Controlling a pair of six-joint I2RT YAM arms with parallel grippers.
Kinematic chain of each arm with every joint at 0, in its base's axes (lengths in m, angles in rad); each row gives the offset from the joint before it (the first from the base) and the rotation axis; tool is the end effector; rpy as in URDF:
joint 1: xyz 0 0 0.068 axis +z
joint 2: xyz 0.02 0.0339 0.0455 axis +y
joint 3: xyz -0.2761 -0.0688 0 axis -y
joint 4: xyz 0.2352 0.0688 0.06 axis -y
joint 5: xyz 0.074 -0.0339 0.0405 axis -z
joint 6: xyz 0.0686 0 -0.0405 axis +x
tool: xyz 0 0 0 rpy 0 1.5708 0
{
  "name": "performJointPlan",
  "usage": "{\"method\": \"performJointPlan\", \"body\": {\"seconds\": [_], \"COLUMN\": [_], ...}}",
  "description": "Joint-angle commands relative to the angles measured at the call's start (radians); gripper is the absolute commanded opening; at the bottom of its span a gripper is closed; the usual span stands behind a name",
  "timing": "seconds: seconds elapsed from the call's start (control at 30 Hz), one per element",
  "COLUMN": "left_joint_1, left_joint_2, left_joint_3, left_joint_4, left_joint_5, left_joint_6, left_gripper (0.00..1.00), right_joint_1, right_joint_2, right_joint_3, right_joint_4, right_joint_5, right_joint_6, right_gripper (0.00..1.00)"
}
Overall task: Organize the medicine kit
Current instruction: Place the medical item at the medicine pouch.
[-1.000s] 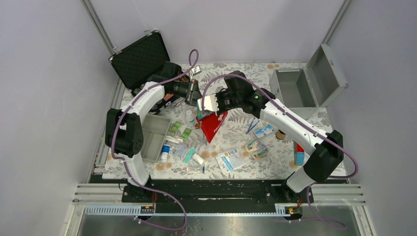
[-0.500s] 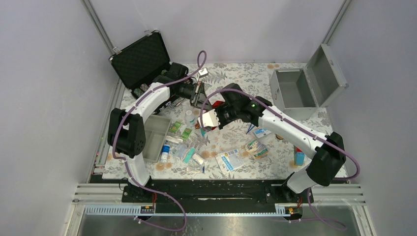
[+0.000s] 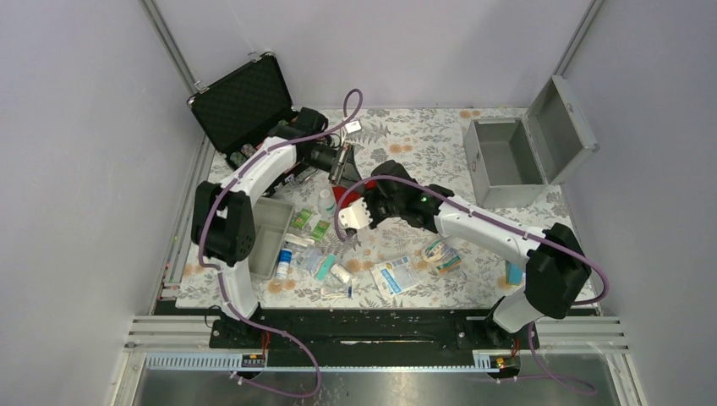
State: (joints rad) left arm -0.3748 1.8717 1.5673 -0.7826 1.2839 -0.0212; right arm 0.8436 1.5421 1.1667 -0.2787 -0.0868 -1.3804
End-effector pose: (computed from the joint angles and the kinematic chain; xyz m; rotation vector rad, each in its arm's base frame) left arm 0.3367 -0.2031 0.2813 0.8345 2.2224 -1.8244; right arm 0.2388 0.2773 0.2725 -2.0194 0.9442 -0.1983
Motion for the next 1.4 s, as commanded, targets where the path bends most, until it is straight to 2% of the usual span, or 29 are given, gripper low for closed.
{"method": "performJointPlan", "body": {"seconds": [0.0,0.17,0.33,0.43,0.5,0.63,0.73,0.9,1.0,1.2,1.37], "left_joint_1": [-0.016,-0.006,0.030,0.037,0.035,0.034,0.034,0.033,0.034,0.034,0.030], "left_joint_2": [0.101,0.140,0.187,0.269,0.342,0.449,0.489,0.504,0.500,0.482,0.470], "left_joint_3": [0.111,0.160,0.230,0.320,0.384,0.448,0.473,0.485,0.479,0.465,0.431], "left_joint_4": [-0.310,-0.377,-0.376,-0.412,-0.480,-0.515,-0.513,-0.512,-0.513,-0.512,-0.514], "left_joint_5": [-0.002,-0.080,-0.148,-0.159,-0.128,-0.121,-0.160,-0.208,-0.219,-0.247,-0.245], "left_joint_6": [0.225,0.291,0.267,0.261,0.289,0.289,0.290,0.295,0.300,0.309,0.317], "left_gripper": [0.00,0.00,0.00,0.00,0.00,0.00,0.00,0.00,0.00,0.00,0.00], "right_joint_1": [-0.014,-0.013,-0.014,-0.014,-0.014,-0.014,-0.019,-0.033,-0.042,-0.070,-0.072], "right_joint_2": [-0.044,-0.065,-0.107,-0.128,-0.118,-0.053,0.016,0.102,0.128,0.153,0.207], "right_joint_3": [0.095,0.087,0.123,0.088,0.044,-0.058,-0.106,-0.143,-0.160,-0.225,-0.150], "right_joint_4": [0.170,0.160,-0.035,-0.070,-0.019,0.225,0.407,0.598,0.636,0.695,0.666], "right_joint_5": [0.082,0.103,0.037,0.012,0.027,0.093,0.141,0.185,0.170,0.122,0.215], "right_joint_6": [0.076,0.096,0.170,0.171,0.143,0.116,0.113,0.110,0.083,-0.080,-0.024], "right_gripper": [0.00,0.00,0.00,0.00,0.00,0.00,0.00,0.00,0.00,0.00,0.00]}}
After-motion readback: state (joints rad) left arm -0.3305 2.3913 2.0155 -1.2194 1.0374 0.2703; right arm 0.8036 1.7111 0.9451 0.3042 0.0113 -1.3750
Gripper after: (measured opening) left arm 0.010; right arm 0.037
